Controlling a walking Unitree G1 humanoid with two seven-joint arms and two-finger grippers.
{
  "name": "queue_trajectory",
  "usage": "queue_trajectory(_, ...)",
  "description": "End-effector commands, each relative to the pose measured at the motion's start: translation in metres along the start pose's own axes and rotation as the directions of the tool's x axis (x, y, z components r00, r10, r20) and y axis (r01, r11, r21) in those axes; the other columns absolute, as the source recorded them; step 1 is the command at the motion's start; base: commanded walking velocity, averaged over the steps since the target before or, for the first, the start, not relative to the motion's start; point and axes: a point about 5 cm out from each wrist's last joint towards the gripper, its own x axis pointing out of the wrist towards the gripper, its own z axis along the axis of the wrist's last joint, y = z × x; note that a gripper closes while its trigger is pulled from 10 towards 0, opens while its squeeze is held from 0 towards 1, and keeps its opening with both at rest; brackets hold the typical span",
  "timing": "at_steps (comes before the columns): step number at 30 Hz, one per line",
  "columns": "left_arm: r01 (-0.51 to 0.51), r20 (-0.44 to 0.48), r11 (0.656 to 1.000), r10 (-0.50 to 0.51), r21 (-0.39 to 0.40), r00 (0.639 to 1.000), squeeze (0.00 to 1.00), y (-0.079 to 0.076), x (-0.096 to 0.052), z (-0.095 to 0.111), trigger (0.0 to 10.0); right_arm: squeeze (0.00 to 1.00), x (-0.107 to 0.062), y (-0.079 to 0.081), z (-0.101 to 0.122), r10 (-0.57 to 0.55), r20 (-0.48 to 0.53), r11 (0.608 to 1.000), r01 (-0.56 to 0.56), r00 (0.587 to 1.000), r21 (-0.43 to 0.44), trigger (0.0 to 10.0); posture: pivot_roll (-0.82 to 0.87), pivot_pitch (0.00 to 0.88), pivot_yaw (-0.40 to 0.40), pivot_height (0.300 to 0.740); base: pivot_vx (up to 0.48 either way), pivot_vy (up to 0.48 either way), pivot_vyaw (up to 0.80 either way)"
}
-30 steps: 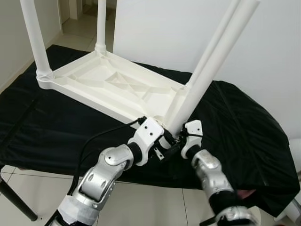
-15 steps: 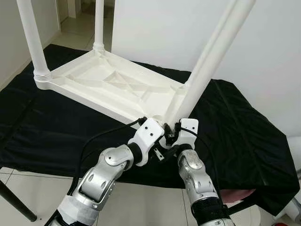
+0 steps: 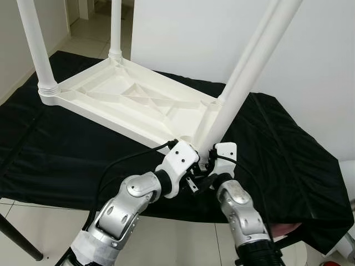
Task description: Building children table
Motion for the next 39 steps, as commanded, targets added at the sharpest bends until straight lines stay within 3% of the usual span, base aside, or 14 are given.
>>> queue_trajectory(1,-0.036,-0.018,0.999,0.036,0.005,0.999,0.00,0.005,-0.002,-0.002,10.0,0.00,-0.005,-0.017,0.000,0.046,0.013,0.999,-0.046,0.999,-0.003,10.0,0.06,0.000,-0.200,0.740,0.000,0.000,0.00)
queue_trajectory(10,-0.035,-0.012,0.999,0.035,0.007,0.999,0.00,0.007,-0.001,0.000,10.0,0.00,0.005,-0.033,0.005,0.262,0.006,0.963,-0.261,0.965,-0.063,10.0,0.05,0.000,-0.181,0.740,0.000,0.000,0.00)
queue_trajectory(15,-0.034,-0.010,0.999,0.034,0.009,0.999,0.00,0.008,0.000,0.001,10.0,0.00,0.016,-0.031,0.007,0.336,-0.011,0.939,-0.336,0.942,-0.076,10.0,0.06,0.000,-0.179,0.740,0.000,0.000,0.00)
queue_trajectory(19,-0.037,-0.007,0.999,0.037,0.014,0.999,0.00,0.010,0.001,0.003,10.0,0.00,0.030,-0.022,0.003,0.425,-0.065,0.897,-0.430,0.903,-0.102,10.0,0.07,0.000,-0.179,0.740,0.000,0.000,0.00)
queue_trajectory(20,-0.039,-0.007,0.999,0.039,0.015,0.999,0.00,0.010,0.000,0.003,10.0,0.00,0.033,-0.020,0.002,0.435,-0.076,0.891,-0.441,0.897,-0.104,8.9,0.08,0.000,-0.181,0.740,0.000,0.000,0.00)
queue_trajectory(23,-0.041,-0.006,0.999,0.041,0.016,0.999,0.00,0.011,0.000,0.003,10.0,0.00,0.036,-0.019,0.001,0.443,-0.083,0.887,-0.450,0.892,-0.101,8.9,0.08,0.000,-0.181,0.740,0.000,0.000,0.00)
queue_trajectory(25,-0.045,-0.006,0.999,0.046,0.017,0.999,0.00,0.011,0.000,0.004,10.0,0.00,0.039,-0.018,0.000,0.462,-0.090,0.878,-0.470,0.882,-0.096,0.0,0.08,0.000,-0.181,0.740,0.000,0.000,0.00)
queue_trajectory(39,-0.049,-0.007,0.999,0.049,0.011,0.999,0.00,0.009,-0.001,0.004,10.0,0.00,0.039,-0.026,-0.005,0.479,-0.094,0.870,-0.486,0.872,-0.075,0.0,0.08,0.000,-0.182,0.740,0.000,0.000,0.00)
